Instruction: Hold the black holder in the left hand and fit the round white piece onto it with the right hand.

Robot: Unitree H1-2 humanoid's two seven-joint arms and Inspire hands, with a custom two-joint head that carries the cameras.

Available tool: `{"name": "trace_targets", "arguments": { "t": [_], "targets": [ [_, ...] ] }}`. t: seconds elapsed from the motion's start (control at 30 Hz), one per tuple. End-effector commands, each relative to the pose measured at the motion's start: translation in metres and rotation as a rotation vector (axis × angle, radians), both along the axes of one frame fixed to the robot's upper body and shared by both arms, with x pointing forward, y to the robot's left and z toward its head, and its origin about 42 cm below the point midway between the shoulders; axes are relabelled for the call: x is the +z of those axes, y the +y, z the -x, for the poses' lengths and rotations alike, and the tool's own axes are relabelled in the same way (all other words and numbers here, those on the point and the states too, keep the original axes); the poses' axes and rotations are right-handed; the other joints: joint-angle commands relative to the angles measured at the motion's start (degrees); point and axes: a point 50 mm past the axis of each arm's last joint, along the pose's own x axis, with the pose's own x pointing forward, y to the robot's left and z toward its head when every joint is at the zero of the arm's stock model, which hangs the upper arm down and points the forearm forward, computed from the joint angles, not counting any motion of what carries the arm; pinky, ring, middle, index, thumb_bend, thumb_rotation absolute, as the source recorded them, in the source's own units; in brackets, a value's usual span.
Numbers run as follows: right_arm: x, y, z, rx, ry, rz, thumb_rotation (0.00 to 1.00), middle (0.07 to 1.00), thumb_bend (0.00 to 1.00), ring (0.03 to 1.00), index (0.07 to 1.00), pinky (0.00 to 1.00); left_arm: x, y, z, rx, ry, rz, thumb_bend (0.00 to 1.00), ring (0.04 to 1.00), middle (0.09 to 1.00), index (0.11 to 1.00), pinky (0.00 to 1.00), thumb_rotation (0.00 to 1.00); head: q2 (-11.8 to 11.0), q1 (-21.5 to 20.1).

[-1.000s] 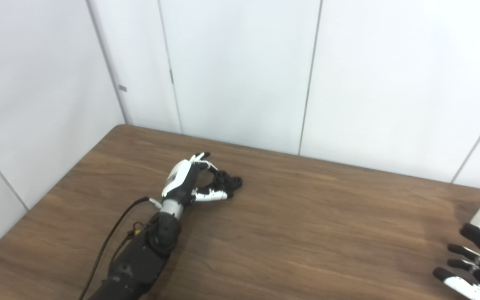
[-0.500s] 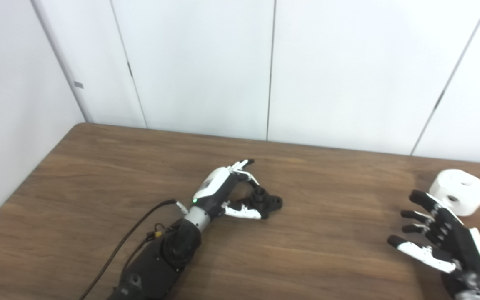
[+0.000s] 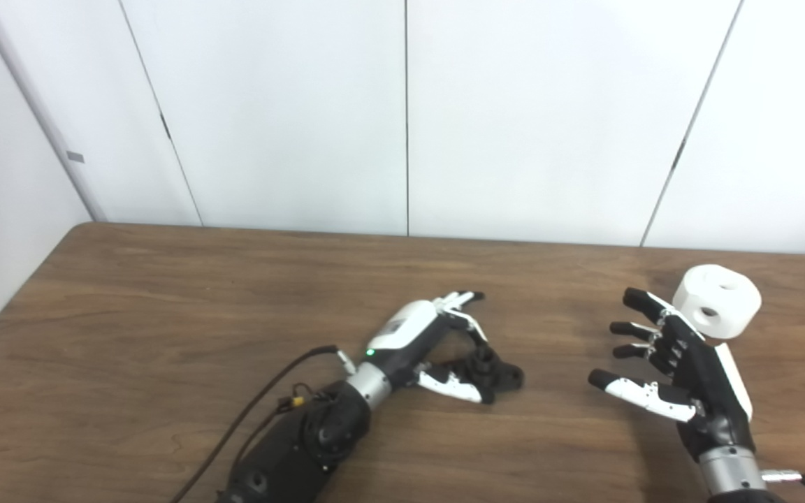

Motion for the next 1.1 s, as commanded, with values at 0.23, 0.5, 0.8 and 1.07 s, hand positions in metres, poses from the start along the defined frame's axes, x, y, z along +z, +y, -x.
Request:
{"name": "trace_targets", "arguments": {
  "t": [0.23,0.5,0.8,1.07],
  "targets": [
    [0.064,-0.008,-0.012,-0.021,-0.152,0.155,0.18,0.846,0.74,0.710,0.808,0.56,-0.061,0.010,0.034,-0.038,0.222,-0.124,0.52,1.000,0.964,0.481,1.00,0.06,-0.4,-10.5],
    [0.118,-0.004,-0.035,-0.095,-0.151,0.744,0.23,0.843,0.78,0.732,0.819,0.59,-0.066,0.037,0.030,-0.045,0.210,-0.149,0.52,1.000,0.965,0.482,1.00,0.06,-5.8,-28.7],
    [0.173,0.005,-0.087,-0.251,-0.041,1.226,0.26,0.917,0.85,0.846,0.832,0.67,-0.071,0.064,0.025,-0.034,0.211,-0.139,0.52,1.000,0.959,0.482,1.00,0.06,-11.6,-38.4],
    [0.213,-0.037,-0.119,-0.326,0.266,1.438,0.32,0.997,0.92,0.993,0.807,0.90,-0.077,0.078,0.025,-0.031,0.229,-0.133,0.52,1.000,0.957,0.482,1.00,0.05,-14.1,-40.7]
  ]
}}
